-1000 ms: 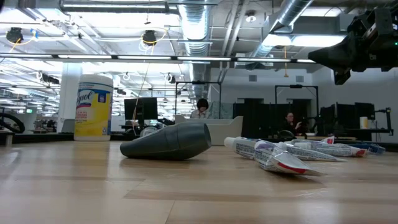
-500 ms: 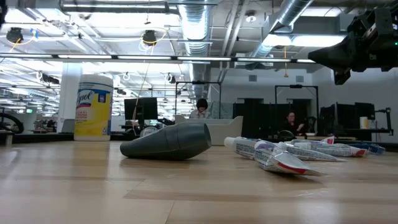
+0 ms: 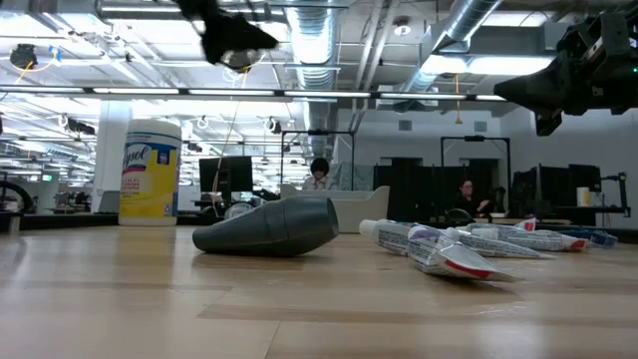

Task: Pick & Place Travel size toiletries
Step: Put the black deodorant into the black bin

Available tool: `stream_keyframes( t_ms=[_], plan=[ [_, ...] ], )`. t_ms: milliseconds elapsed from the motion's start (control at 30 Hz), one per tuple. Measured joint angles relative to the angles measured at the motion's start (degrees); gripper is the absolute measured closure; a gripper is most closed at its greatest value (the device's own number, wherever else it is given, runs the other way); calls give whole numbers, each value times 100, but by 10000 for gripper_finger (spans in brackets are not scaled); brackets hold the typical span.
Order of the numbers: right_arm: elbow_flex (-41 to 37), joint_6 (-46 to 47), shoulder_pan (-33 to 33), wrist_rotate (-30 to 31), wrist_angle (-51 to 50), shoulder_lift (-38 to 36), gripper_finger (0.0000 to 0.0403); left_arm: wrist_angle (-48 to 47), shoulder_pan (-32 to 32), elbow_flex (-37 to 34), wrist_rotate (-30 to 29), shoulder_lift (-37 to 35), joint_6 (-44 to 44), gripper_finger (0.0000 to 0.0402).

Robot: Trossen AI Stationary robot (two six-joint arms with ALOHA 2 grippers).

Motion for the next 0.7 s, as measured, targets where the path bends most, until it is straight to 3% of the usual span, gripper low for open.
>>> stream_keyframes(
  t_ms=[367,700],
  plan=[
    [-1,0,0,-1,-2,-2,403,29,-369,863,180,2461,387,100],
    [-1,1,0,-1,-2,2,403,73,-670,1003,-34,3301,393,100]
  ],
)
